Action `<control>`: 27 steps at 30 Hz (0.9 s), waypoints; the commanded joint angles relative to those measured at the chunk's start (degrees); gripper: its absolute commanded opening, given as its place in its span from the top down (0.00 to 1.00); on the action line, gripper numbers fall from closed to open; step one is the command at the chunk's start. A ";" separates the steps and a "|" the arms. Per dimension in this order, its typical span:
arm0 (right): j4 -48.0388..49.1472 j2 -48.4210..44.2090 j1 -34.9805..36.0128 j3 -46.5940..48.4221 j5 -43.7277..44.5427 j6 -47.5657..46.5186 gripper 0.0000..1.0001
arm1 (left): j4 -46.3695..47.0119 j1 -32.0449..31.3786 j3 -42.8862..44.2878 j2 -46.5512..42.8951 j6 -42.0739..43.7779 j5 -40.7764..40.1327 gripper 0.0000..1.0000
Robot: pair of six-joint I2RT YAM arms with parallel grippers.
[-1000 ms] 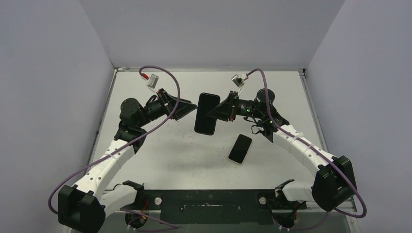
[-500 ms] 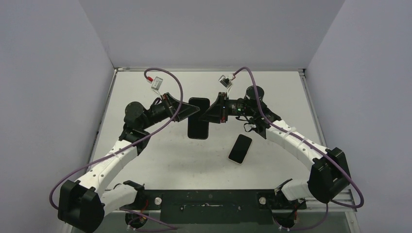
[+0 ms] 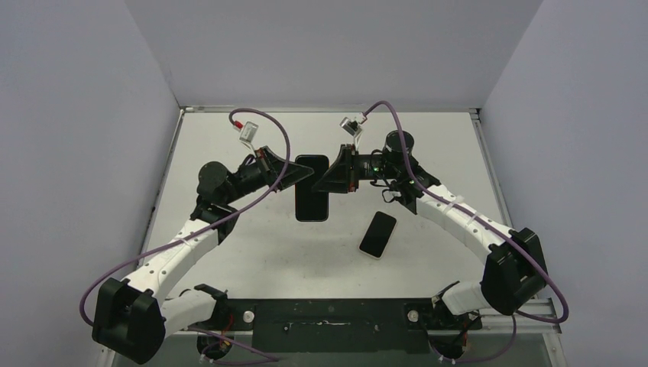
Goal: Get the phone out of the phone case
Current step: Adjust the phone, then remove the phone case from the phone.
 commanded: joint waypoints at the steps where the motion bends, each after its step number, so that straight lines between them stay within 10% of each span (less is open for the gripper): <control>1: 4.14 -0.27 -0.28 2.52 2.92 -3.16 0.87 | 1.45 -0.29 0.08 -0.87 -3.32 -4.96 1.00; 10: 7.07 -7.83 -2.37 -6.00 12.10 -6.35 0.01 | 0.18 -0.53 -3.39 -3.71 -8.97 -21.27 1.00; 27: 19.00 -16.83 6.31 -22.34 41.62 3.72 0.00 | 10.04 -6.93 -7.99 -1.61 -20.92 -45.81 1.00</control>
